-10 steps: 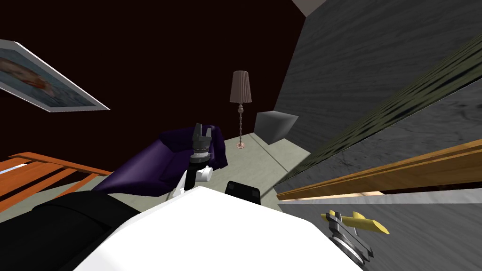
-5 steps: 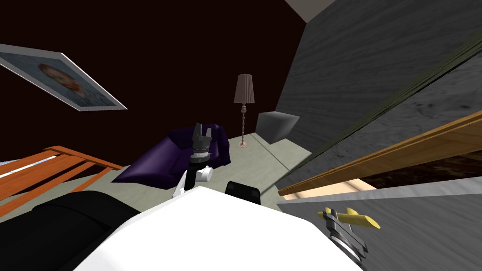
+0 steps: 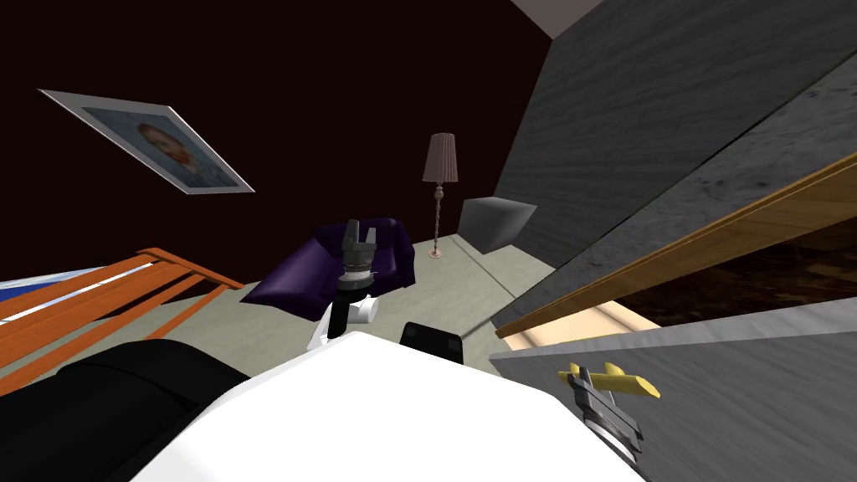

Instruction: Pull the door open

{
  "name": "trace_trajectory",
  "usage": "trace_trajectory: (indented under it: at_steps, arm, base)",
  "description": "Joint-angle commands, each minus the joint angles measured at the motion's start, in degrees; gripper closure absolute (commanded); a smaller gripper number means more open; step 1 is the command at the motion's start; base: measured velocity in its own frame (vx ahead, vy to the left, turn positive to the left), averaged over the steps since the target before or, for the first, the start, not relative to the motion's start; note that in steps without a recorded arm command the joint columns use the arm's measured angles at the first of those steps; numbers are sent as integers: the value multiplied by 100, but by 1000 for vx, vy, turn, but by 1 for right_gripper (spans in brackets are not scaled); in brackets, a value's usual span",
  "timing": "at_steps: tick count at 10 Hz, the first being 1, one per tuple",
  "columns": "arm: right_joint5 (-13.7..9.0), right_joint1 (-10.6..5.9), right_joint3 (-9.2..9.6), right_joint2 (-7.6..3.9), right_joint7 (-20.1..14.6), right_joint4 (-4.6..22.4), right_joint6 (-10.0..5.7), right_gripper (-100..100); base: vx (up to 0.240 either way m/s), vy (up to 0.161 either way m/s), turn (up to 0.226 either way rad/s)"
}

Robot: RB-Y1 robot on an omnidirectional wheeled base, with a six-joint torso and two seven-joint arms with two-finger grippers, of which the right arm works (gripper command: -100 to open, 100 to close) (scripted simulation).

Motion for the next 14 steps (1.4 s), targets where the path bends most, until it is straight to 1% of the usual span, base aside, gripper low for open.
trace_trajectory:
  at_steps: [1, 3, 4, 5, 6, 9, 10, 11, 12, 13, 14]
  arm:
    - [79, 66, 99, -36, -94, -6, -111, 100]
    - [188, 145, 240, -72, -191, -62, -214, 100]
    - [149, 169, 193, -55, -130, -131, -118, 100]
    - [254, 231, 326, -63, -189, -166, -216, 100]
    - [277, 245, 354, -69, -202, -175, -242, 100]
    - [497, 373, 618, -130, -327, -264, -488, 100]
    - [497, 373, 618, -130, -327, -264, -488, 100]
    - [590, 428, 730, -155, -380, -302, -592, 100]
    - [634, 454, 783, -168, -406, -320, -642, 100]
    - [605, 441, 756, -153, -386, -318, -564, 100]
    - [693, 484, 854, -163, -409, -352, -646, 100]
  base:
    - [-215, 106, 36]
    - [-227, 70, 36]
    - [-103, 22, 20]
    - [-156, 20, 49]
    - [-233, 34, 41]
    - [-257, 27, 48]
    - [-166, 31, 4]
    - [-178, -17, 27]
    - [-206, -9, 54]
    - [-84, 6, 18]
    - [-132, -9, 36]
